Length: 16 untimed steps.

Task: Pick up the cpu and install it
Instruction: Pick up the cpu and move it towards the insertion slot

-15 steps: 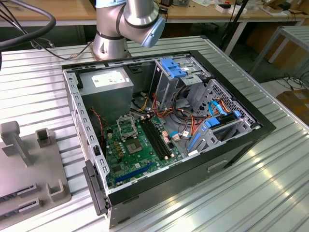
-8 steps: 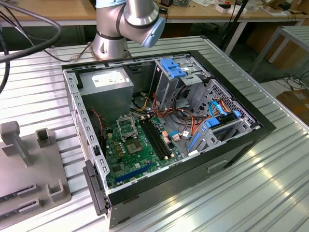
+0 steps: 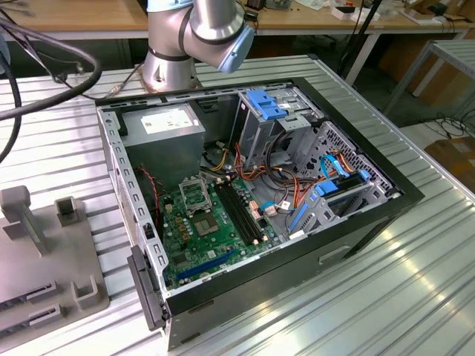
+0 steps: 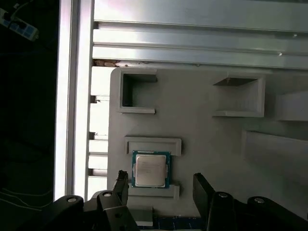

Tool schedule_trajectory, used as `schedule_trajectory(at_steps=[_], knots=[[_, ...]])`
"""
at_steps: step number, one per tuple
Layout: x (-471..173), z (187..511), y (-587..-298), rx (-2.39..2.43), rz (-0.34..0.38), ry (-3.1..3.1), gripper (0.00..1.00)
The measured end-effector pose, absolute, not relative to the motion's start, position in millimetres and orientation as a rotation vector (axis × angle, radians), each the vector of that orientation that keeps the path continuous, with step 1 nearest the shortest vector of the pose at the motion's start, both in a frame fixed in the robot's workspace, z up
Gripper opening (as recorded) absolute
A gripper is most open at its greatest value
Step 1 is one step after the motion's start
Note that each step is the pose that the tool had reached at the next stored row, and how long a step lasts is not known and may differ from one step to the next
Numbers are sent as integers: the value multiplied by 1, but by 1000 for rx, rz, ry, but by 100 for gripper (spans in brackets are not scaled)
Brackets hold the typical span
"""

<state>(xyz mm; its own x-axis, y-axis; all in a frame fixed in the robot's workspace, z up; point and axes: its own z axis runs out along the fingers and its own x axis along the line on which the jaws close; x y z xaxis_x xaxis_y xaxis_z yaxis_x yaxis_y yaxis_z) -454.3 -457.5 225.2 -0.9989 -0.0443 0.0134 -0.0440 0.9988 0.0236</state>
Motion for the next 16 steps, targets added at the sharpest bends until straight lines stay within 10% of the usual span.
schedule_trajectory(at_steps=[16], knots=[[-458, 207, -455, 66, -36, -3127, 65]])
